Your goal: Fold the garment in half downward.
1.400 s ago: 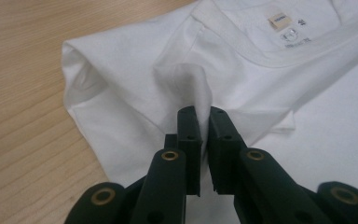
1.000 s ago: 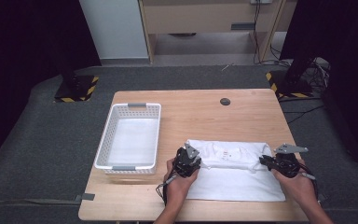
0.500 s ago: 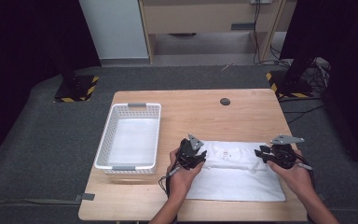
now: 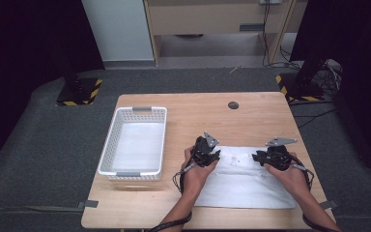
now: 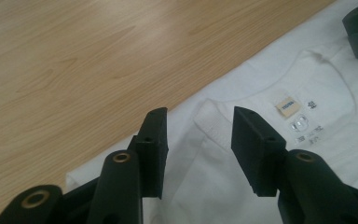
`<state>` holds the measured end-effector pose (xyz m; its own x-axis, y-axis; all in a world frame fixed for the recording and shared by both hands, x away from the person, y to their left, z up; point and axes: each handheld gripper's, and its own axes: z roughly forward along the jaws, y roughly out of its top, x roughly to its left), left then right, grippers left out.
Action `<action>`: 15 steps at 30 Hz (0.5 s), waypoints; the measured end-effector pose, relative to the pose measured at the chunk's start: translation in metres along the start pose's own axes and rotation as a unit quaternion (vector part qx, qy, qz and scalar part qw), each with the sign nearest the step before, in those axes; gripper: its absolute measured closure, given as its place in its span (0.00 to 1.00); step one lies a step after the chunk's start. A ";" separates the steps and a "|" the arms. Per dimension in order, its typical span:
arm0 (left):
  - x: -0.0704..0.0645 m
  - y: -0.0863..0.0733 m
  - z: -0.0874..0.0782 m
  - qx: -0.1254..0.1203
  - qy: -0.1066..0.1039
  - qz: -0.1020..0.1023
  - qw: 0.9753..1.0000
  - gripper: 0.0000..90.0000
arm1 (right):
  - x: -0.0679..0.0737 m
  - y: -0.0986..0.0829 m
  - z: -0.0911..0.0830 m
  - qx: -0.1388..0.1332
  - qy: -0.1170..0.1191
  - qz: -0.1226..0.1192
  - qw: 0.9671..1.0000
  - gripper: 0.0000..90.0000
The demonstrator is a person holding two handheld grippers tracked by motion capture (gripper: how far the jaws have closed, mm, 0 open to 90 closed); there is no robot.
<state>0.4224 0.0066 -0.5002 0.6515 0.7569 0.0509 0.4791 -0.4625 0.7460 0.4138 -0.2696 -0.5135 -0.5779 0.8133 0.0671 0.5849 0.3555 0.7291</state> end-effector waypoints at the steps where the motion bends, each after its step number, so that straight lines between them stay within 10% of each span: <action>1: 0.000 -0.001 0.002 0.002 -0.001 0.000 1.000 0.61 | 0.000 0.000 0.001 0.001 0.001 0.000 1.000 0.74; 15: 0.000 -0.017 0.022 0.015 -0.030 -0.005 0.999 0.55 | 0.002 -0.003 0.016 0.012 0.006 -0.012 1.000 0.75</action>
<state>0.4272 0.0048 -0.5273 0.6807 0.7326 0.0027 0.5024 -0.4695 0.7261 0.4195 -0.2615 -0.5265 -0.5987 0.7989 0.0572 0.5841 0.3867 0.7136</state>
